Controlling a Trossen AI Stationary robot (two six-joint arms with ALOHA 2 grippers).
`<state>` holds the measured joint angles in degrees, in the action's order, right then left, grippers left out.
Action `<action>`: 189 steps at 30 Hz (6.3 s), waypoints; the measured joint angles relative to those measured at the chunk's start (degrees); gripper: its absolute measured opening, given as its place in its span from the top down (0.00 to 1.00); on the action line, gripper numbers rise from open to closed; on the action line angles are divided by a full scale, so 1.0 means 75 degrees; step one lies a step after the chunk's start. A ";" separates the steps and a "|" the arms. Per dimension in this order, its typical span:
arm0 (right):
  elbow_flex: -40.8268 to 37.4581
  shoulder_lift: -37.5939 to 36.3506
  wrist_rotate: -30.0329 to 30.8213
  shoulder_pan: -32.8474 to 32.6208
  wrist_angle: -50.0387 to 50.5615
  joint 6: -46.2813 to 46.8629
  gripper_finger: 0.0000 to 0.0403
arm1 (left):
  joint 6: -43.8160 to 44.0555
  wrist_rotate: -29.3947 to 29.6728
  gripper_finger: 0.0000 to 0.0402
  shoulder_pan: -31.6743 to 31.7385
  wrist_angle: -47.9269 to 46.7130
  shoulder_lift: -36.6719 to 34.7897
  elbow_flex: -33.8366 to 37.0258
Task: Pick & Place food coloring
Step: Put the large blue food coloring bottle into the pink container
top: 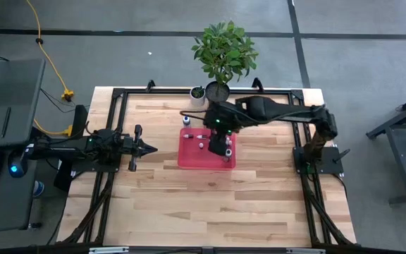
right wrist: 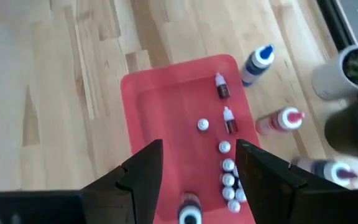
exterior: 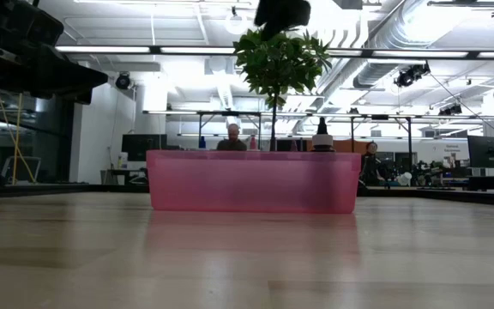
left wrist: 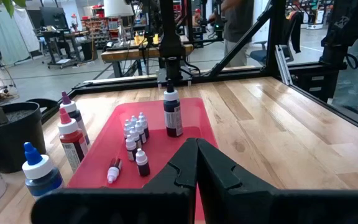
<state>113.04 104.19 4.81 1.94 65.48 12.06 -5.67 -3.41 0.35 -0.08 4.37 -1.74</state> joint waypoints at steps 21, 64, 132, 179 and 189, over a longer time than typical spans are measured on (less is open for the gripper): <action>0.0754 0.2230 0.1119 0.0940 -0.1783 0.2020 0.53 | -0.0002 0.0000 1.00 0.0000 0.0000 0.0000 0.0000; 0.0777 0.3210 0.1051 0.0798 -0.2811 0.4760 0.26 | 0.0000 -0.0002 1.00 -0.0001 -0.0003 -0.0001 -0.0003; 0.2692 0.4171 0.3312 0.0682 -0.0690 0.2610 0.24 | 0.0000 -0.0002 1.00 0.0000 0.0000 0.0002 0.0000; -0.0199 0.4308 0.6176 0.0042 -0.5303 0.4110 0.24 | -0.0002 0.0001 1.00 0.0000 -0.0003 0.0002 0.0000; -0.0199 0.4308 0.5838 0.0239 -0.5557 0.4416 0.24 | -0.0002 0.0001 1.00 -0.0001 -0.0003 0.0002 0.0000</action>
<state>111.55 136.51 48.59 3.73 23.80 45.18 -5.69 -3.40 0.34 -0.10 4.38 -1.74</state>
